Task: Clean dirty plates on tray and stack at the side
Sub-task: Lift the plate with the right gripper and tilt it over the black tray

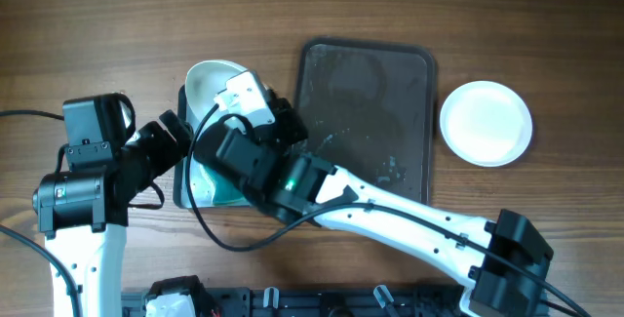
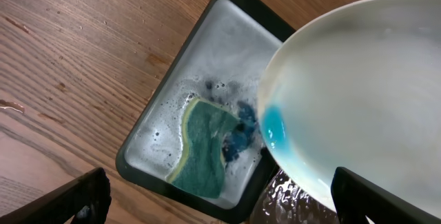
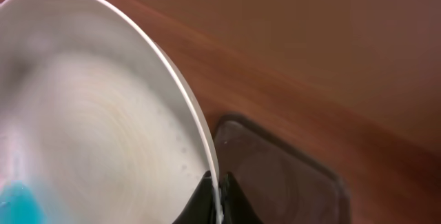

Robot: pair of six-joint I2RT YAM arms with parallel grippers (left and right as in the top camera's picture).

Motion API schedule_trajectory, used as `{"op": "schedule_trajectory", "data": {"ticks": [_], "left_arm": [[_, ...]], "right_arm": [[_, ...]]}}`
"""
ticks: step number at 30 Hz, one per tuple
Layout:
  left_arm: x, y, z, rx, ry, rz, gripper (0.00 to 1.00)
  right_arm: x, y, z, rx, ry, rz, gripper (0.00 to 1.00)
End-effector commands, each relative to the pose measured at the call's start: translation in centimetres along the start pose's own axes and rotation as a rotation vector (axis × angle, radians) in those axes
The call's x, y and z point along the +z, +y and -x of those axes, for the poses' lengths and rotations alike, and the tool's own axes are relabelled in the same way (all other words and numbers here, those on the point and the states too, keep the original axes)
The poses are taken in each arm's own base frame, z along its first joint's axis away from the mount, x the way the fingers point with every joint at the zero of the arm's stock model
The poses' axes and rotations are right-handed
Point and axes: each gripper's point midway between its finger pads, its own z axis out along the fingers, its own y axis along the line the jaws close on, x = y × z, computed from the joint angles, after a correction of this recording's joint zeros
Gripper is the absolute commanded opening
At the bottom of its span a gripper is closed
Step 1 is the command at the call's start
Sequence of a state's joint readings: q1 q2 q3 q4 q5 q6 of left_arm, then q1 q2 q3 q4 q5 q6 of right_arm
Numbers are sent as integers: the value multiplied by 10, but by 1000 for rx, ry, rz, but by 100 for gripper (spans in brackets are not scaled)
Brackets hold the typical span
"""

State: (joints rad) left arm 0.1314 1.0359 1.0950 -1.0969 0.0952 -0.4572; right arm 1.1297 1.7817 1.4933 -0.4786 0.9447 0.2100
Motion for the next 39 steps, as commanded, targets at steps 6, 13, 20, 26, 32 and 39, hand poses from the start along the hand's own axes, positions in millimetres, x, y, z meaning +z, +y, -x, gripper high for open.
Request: {"op": "schedule_trajectory", "data": {"ticks": [6, 13, 20, 26, 32, 39], "left_arm": [[-4, 1, 5, 9, -20, 3, 100], [-4, 1, 5, 9, -20, 3, 100], [-4, 1, 5, 9, -20, 3, 100], [-4, 1, 5, 9, -20, 3, 100], [-4, 1, 5, 9, -20, 3, 100], [-4, 1, 5, 9, -20, 3, 100]], "right_arm": [[-13, -20, 29, -23, -74, -65, 4], [-15, -25, 44, -67, -120, -101, 4], [-16, -28, 49, -68, -135, -120, 4], [-16, -28, 49, -68, -136, -121, 4], [-16, -28, 49, -68, -136, -120, 4], [-16, -28, 49, -65, -137, -120, 4]]}}
